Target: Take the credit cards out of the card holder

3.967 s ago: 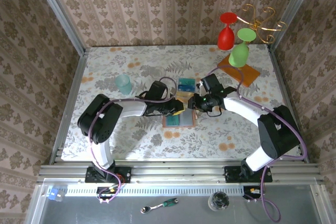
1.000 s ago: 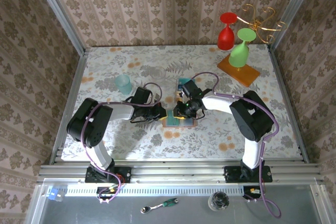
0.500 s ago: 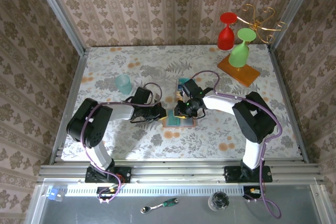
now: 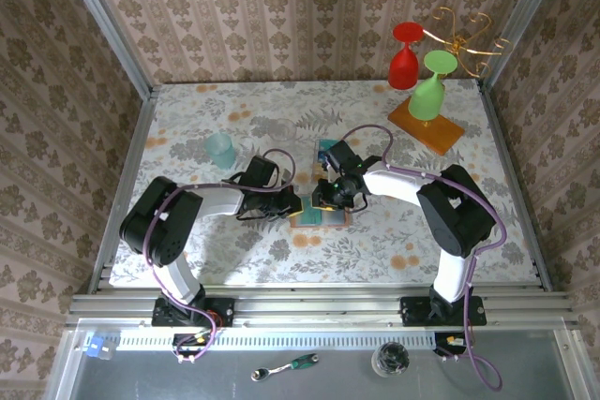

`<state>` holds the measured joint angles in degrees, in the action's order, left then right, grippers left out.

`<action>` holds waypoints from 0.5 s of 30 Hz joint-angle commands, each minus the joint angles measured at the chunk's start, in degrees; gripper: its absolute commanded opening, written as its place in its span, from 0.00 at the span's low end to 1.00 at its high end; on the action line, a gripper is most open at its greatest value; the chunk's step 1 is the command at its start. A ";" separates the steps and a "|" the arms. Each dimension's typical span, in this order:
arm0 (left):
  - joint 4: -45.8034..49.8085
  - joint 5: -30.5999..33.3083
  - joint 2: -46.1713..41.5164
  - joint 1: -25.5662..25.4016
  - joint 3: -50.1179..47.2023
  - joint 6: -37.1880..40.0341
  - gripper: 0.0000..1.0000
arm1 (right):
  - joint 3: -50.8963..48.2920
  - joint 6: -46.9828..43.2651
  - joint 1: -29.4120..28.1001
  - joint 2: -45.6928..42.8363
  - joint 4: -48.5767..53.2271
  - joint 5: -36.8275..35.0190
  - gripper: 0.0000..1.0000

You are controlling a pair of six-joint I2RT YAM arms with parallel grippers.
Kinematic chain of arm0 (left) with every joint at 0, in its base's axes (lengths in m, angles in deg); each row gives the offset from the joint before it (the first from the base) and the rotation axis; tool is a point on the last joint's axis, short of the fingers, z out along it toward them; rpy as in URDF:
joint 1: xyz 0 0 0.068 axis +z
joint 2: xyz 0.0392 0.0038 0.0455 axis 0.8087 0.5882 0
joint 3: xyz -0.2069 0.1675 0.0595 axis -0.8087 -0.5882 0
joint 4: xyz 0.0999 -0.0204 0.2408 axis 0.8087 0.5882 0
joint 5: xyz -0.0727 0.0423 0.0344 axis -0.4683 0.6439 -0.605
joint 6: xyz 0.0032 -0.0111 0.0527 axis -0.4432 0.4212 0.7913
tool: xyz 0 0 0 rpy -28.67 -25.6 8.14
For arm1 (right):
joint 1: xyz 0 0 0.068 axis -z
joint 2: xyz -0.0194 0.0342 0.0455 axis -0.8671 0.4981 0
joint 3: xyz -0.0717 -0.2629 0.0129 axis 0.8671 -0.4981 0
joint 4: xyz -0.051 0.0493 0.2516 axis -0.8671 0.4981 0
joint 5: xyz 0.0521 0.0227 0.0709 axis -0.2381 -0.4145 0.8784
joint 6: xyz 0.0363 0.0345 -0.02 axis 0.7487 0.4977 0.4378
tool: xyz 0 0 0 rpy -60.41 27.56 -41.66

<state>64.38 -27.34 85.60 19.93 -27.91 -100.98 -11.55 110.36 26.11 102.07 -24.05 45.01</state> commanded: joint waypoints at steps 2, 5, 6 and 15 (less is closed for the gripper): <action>1.76 1.47 0.87 0.03 0.11 1.78 0.01 | 1.34 -1.12 -0.08 0.40 1.97 -1.52 0.26; 1.72 1.70 0.47 0.03 -0.09 1.90 0.01 | 1.12 -1.11 -0.08 1.16 1.62 -1.21 0.26; 1.68 1.79 0.22 0.06 -0.15 1.75 0.02 | 1.02 -1.12 -0.08 1.34 1.38 -1.01 0.26; 1.16 3.32 -2.73 0.76 -1.07 1.11 0.07 | -0.01 -0.33 0.07 2.43 -1.10 0.70 0.26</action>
<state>64.09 -25.73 84.52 20.10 -28.50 -100.81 -11.55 110.16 26.11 103.67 -24.33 45.05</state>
